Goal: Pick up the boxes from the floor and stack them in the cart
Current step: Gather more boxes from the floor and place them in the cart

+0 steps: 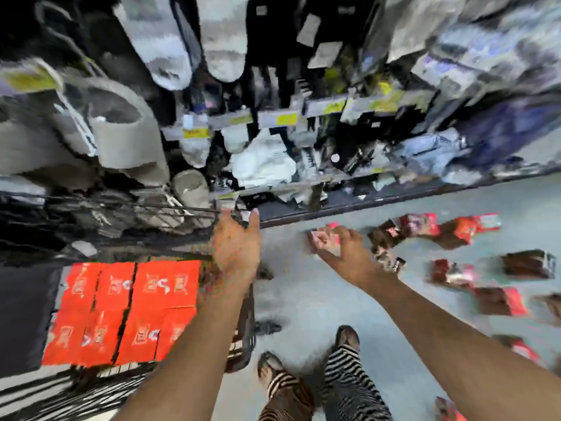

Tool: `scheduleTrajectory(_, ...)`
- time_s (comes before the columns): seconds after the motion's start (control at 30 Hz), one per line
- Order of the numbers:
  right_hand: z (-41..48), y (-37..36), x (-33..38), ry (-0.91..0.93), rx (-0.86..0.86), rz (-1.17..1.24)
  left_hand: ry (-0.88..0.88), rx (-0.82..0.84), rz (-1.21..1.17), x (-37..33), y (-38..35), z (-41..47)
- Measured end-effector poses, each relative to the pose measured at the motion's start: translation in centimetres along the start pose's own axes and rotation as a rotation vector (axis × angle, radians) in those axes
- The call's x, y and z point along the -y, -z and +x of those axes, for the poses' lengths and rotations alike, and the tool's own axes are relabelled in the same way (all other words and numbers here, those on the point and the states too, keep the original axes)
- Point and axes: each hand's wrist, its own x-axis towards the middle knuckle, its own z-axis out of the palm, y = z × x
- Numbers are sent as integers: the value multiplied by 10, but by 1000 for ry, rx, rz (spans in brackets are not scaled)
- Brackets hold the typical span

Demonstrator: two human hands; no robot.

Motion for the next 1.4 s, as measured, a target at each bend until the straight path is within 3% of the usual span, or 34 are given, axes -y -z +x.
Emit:
scheduleTrajectory(0.1, -18, 23, -73, -164, -48, 36, -258, 45, 214, -54, -34, -29)
scheduleTrajectory(0.3, -70, 39, -218, -471, -113, 209, -660, 299, 563, -114, -140, -95)
scheduleTrajectory(0.57, -130, 28, -387, -719, -136, 507, -959, 529, 1009, -142, -291, -196)
scheduleTrajectory(0.8, -140, 6, -502, -850, -76, 617, -972, 684, 1212, -142, -414, -250)
scheduleTrajectory(1.0, -124, -44, -558, -915, -18, 651, -1053, 725, 1313, -131, -495, -256)
scheduleTrajectory(1.2, -69, -101, -598, -927, 10, 766, -1112, 691, 1389, -105, -579, -215)
scheduleTrajectory(1.4, 26, -151, -644, -878, -108, 837, -1176, 568, 1394, -84, -672, -133)
